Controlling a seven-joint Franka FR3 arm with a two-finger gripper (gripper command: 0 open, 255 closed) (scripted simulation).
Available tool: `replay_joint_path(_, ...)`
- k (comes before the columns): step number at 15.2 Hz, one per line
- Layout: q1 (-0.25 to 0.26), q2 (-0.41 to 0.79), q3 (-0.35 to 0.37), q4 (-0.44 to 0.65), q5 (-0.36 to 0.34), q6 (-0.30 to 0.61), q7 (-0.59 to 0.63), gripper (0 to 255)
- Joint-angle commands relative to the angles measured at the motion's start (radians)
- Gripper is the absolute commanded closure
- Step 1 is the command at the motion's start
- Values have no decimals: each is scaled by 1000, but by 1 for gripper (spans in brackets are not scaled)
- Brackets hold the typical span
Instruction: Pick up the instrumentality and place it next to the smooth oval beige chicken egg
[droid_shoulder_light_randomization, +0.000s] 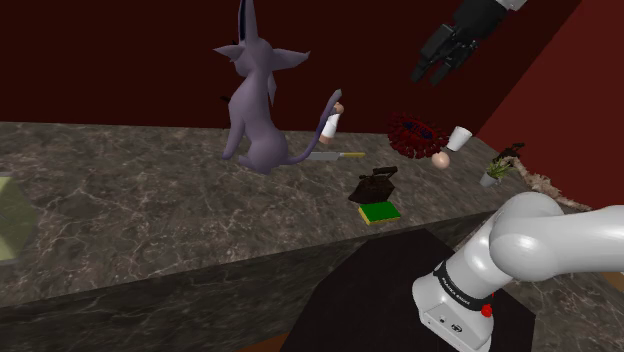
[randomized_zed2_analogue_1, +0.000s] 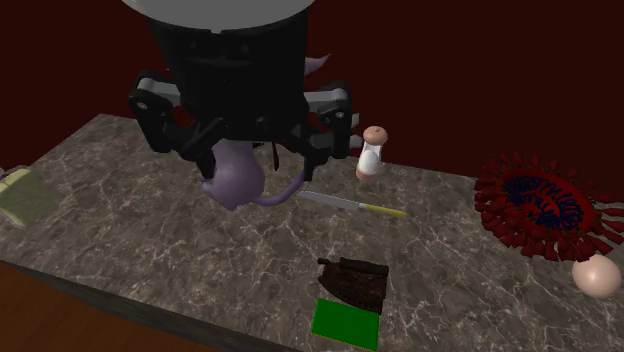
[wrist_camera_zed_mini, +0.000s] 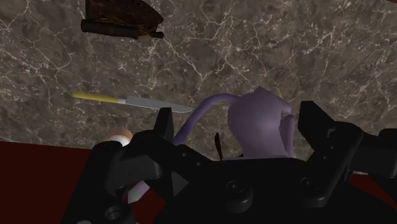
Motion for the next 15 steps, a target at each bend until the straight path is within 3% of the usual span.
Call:
replay_joint_path(1, 0, 0, 0, 0, 0, 0, 0, 0)
replay_joint_path(8, 42, 36, -147, -159, -71, 172, -302, 0)
replay_joint_path(15, 86, 174, -304, -229, -130, 359, -607, 0)
